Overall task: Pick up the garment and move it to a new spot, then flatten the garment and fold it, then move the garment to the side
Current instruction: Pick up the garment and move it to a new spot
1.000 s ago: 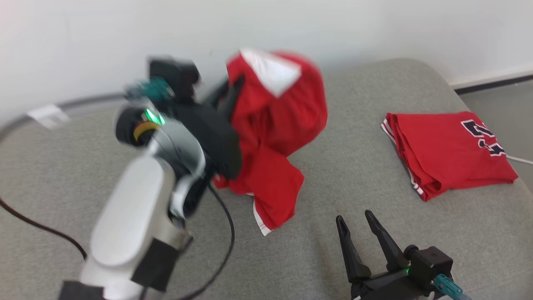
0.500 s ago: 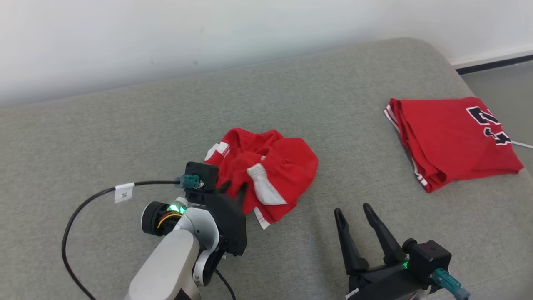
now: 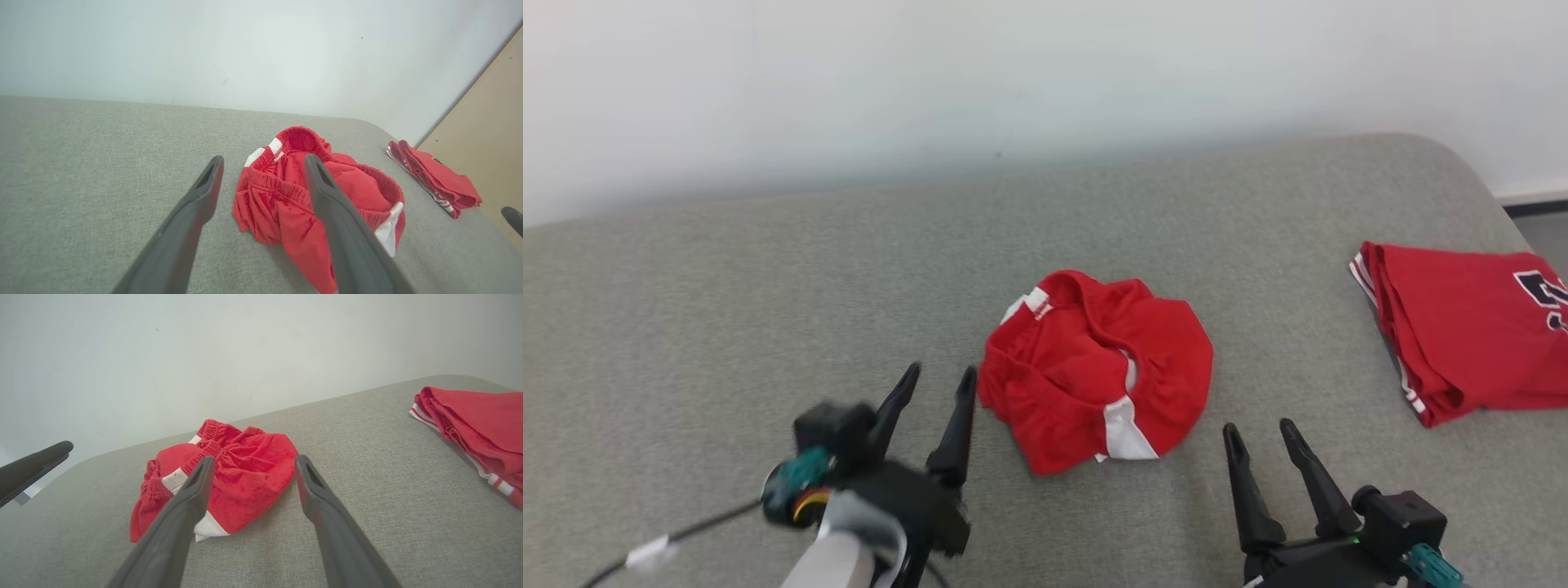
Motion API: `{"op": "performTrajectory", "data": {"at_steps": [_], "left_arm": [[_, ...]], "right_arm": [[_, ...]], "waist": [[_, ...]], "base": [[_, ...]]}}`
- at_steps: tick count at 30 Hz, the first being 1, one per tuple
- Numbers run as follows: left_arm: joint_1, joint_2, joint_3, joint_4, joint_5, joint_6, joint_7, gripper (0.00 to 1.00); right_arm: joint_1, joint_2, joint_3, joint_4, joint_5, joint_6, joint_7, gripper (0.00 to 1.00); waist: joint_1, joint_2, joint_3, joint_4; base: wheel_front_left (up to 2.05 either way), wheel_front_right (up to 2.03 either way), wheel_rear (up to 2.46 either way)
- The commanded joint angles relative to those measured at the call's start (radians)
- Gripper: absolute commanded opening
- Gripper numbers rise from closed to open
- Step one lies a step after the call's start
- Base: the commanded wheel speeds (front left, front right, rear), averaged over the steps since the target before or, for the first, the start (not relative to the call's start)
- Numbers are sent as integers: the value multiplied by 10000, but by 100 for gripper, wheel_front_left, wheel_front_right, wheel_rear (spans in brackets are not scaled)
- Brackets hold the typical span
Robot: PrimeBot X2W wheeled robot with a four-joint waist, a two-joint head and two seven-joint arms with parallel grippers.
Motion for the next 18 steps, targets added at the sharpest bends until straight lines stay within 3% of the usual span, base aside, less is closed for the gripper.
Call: {"op": "performTrajectory", "data": {"at_steps": [1,5,11,18], "left_arm": [[586,162,183,-230,-70,98,-390,100],[1667,488,736,-963,-84,502,-1094,100],[3309,361,2350,-2400,111,1200,-1355,100],[4863,91,3721,-3650,1750,994,-1347,100]], "right_arm": [[191,28,-68,-60,-76,-27,23,100],[386,29,-304,-183,-135,-27,66,100],[667,26,-733,-206,-89,-27,-7,100],[988,27,-1005,61,-285,-27,-238,100]], "waist": [[0,0,-388,421],[0,0,-522,746],[0,0,-719,1158],[0,0,-850,1471]], "base": [[0,0,0],[0,0,0],[0,0,0],[0,0,0]]}}
